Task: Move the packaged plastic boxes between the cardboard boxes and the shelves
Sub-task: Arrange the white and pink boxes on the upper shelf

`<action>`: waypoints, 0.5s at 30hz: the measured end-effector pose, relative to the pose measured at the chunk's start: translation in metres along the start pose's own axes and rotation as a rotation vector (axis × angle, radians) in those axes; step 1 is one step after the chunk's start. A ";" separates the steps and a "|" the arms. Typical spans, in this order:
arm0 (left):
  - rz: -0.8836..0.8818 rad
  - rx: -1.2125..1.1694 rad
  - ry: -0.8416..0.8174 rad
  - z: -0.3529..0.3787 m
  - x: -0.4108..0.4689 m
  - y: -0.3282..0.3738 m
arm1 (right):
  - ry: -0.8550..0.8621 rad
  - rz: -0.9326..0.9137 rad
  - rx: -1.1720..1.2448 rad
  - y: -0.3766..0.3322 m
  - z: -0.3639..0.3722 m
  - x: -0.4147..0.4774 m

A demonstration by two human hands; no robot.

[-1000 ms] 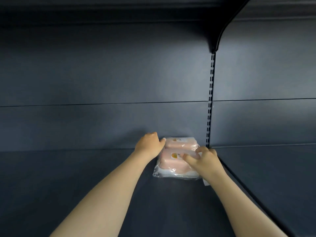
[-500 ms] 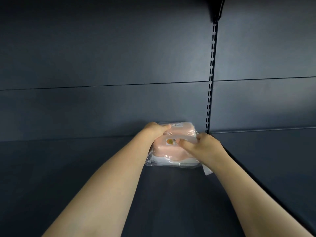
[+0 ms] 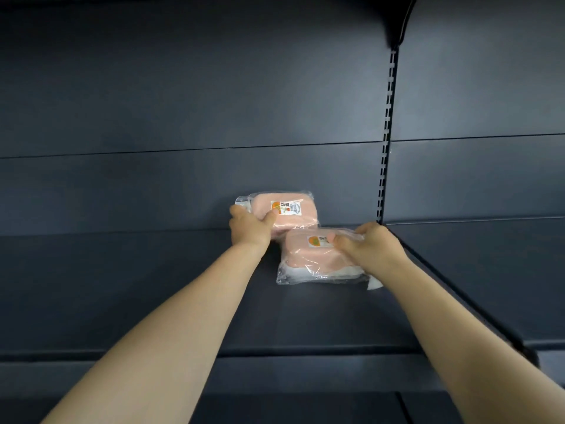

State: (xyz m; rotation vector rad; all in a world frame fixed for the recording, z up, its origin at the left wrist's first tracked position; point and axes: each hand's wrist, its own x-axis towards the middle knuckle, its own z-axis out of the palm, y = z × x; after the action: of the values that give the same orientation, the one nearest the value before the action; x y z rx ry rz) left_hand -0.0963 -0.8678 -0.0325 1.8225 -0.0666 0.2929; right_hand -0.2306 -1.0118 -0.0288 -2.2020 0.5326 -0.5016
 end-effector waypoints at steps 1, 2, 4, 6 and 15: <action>-0.007 -0.008 0.007 -0.011 -0.006 0.001 | -0.003 0.002 0.020 -0.003 0.000 -0.008; -0.010 -0.022 0.014 -0.022 -0.013 0.001 | -0.003 0.006 0.045 -0.007 0.000 -0.017; 0.015 -0.049 0.035 -0.046 -0.032 0.004 | 0.006 0.021 0.113 -0.013 0.000 -0.034; 0.070 -0.028 0.051 -0.072 -0.052 0.008 | 0.014 0.035 0.169 -0.021 -0.002 -0.054; 0.096 -0.193 0.170 -0.219 -0.141 0.000 | 0.110 0.000 0.140 -0.073 -0.011 -0.180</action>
State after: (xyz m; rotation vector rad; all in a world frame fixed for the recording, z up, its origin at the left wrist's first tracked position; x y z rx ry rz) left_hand -0.2686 -0.6739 -0.0127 1.5998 -0.0614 0.4914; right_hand -0.3712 -0.8807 0.0025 -2.0496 0.5395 -0.6438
